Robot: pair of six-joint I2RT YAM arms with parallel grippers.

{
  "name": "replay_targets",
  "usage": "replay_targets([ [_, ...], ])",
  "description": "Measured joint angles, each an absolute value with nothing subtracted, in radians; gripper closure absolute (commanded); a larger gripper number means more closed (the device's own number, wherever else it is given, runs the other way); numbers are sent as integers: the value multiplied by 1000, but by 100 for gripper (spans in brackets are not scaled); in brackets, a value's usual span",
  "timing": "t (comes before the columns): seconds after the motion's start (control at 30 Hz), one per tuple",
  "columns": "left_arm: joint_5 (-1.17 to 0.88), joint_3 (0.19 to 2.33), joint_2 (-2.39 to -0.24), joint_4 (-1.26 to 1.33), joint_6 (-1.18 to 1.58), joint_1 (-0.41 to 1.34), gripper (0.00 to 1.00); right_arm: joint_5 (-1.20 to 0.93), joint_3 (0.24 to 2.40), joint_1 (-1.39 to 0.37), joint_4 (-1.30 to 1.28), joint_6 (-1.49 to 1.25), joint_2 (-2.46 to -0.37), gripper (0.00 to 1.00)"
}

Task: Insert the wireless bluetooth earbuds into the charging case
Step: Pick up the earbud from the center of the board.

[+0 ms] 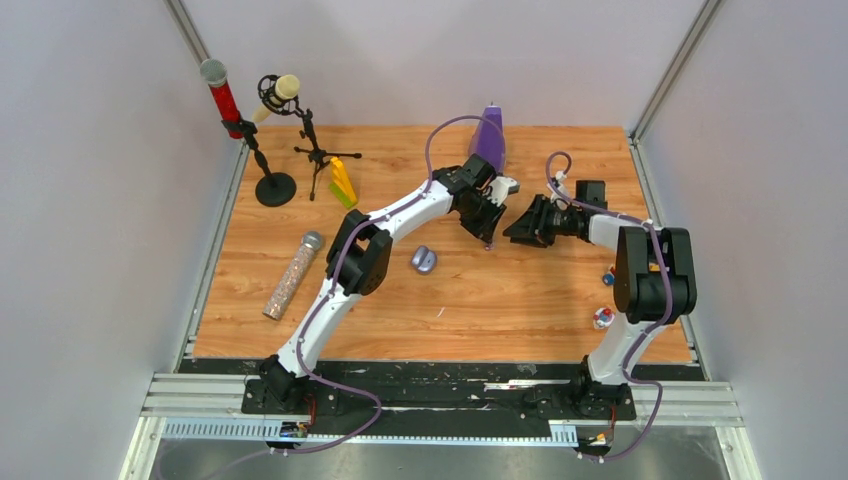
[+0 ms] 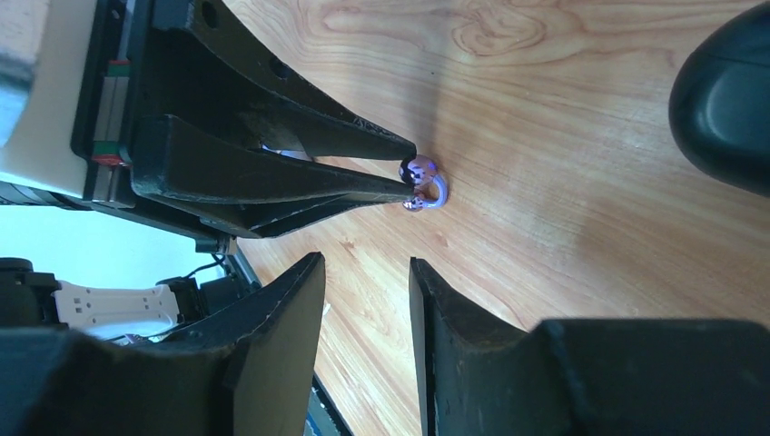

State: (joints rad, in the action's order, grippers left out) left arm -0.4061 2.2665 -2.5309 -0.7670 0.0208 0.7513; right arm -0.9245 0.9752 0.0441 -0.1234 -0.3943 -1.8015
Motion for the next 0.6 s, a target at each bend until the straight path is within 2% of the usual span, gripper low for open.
replay_targets([
  [0.37,-391,2267,-2532,-767,21,751,67,-925,978,22,-138,-391,-1845,60],
  [0.5,-400,2257,-2532,-763,20,751,73,-925,985,17,-143,-392,-1856,60],
  [0.6,-419,2248,-2532,-752,20,751,74,-925,989,15,-145,-391,-1860,60],
])
